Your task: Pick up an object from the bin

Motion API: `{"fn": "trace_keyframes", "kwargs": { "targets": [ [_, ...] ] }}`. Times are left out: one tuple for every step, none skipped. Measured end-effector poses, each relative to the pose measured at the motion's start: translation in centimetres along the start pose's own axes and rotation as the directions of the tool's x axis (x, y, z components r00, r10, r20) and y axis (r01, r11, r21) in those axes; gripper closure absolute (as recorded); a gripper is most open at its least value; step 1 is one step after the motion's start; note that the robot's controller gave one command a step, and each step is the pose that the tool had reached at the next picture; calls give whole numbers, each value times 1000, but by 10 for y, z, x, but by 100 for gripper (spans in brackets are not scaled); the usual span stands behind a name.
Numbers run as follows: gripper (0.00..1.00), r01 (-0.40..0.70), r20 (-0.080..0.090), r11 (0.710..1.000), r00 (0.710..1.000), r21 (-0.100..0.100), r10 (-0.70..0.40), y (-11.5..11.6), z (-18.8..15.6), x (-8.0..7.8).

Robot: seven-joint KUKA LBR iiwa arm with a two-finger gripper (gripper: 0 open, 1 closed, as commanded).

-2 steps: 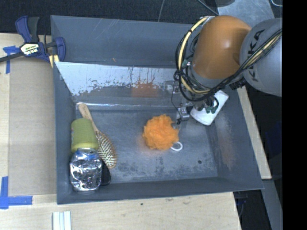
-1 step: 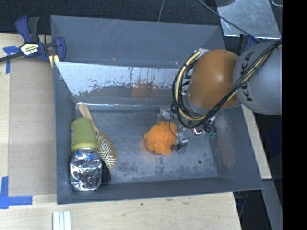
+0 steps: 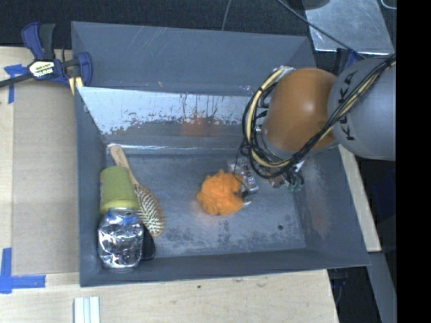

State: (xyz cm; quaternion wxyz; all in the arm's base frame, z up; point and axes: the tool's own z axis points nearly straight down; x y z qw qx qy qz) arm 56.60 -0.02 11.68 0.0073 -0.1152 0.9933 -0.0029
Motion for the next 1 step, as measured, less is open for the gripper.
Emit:
{"fn": "trace_keyframes", "kwargs": {
  "targets": [
    [100,-5,12,1000,1000,3,5,7,-119,8]
  ]
}}
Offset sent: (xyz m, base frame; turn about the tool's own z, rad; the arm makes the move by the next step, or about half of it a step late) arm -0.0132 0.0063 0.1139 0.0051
